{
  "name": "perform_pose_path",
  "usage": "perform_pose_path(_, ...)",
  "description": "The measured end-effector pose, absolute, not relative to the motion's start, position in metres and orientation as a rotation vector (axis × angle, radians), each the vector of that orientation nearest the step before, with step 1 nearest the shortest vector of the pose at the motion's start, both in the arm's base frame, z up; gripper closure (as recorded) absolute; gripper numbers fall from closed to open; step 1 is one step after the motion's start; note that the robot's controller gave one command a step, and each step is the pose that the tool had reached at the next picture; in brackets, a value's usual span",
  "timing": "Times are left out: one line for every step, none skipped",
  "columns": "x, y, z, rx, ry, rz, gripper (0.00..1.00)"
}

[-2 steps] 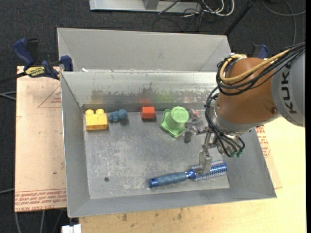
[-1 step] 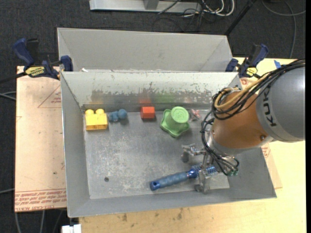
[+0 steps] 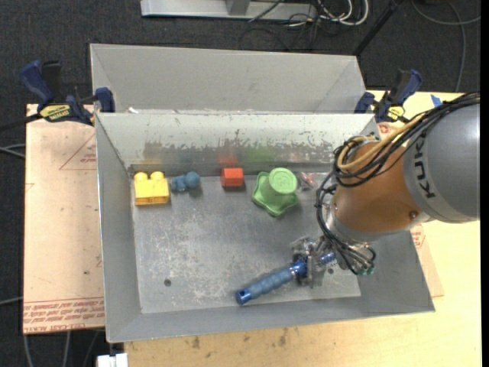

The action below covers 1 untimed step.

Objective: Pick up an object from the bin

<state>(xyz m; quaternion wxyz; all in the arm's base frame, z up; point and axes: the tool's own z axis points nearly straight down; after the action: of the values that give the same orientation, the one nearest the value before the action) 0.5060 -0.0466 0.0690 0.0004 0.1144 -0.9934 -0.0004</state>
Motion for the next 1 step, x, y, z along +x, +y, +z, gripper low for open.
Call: perform_pose_path(0.5243, -0.059, 0.1933, 0.291, -3.139, 0.003, 1.0)
